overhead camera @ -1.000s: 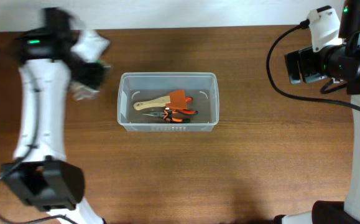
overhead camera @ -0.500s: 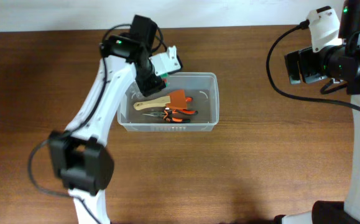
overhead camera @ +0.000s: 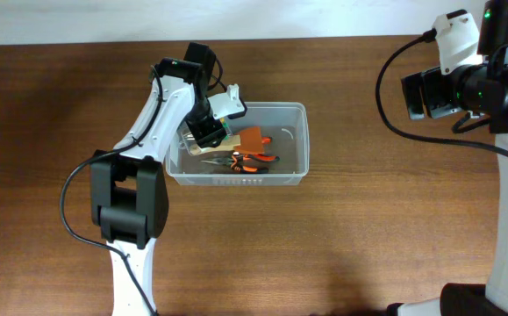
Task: Pack container
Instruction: 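Lift the bit case and lower it into the container, then open the left gripper and raise both arms away from the container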
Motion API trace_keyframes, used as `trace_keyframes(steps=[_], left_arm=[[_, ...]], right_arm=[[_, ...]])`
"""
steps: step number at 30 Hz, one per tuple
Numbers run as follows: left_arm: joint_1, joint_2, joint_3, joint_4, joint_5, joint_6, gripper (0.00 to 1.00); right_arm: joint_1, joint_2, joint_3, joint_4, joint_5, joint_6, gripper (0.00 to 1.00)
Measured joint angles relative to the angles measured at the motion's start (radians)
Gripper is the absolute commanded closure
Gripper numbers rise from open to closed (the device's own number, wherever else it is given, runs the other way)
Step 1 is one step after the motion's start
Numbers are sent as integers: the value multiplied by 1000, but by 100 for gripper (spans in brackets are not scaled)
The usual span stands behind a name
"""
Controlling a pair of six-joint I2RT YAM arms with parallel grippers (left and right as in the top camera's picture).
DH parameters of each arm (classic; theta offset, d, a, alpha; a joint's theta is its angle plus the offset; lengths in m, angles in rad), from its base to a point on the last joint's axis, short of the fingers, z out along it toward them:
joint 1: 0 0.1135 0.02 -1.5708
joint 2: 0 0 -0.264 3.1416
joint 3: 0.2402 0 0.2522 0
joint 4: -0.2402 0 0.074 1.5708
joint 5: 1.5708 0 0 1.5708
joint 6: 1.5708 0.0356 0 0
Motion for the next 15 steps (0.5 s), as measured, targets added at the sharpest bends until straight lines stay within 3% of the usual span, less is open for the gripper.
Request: trace_keyframes(steps=[2, 5, 9, 12, 15], left_arm=[[0, 2, 0, 0, 4, 0, 52], [0, 2, 0, -3, 7, 0, 46], [0, 2, 0, -12, 12, -10, 27], [0, 2, 0, -12, 13, -29, 0], [2, -6, 0, -11, 13, -46, 1]], right_arm=[[0, 0, 0, 0, 0, 0, 2], [0, 0, 0, 0, 0, 0, 1], [0, 0, 0, 0, 0, 0, 1], [0, 0, 0, 0, 0, 0, 1], [0, 0, 0, 0, 0, 0, 1]])
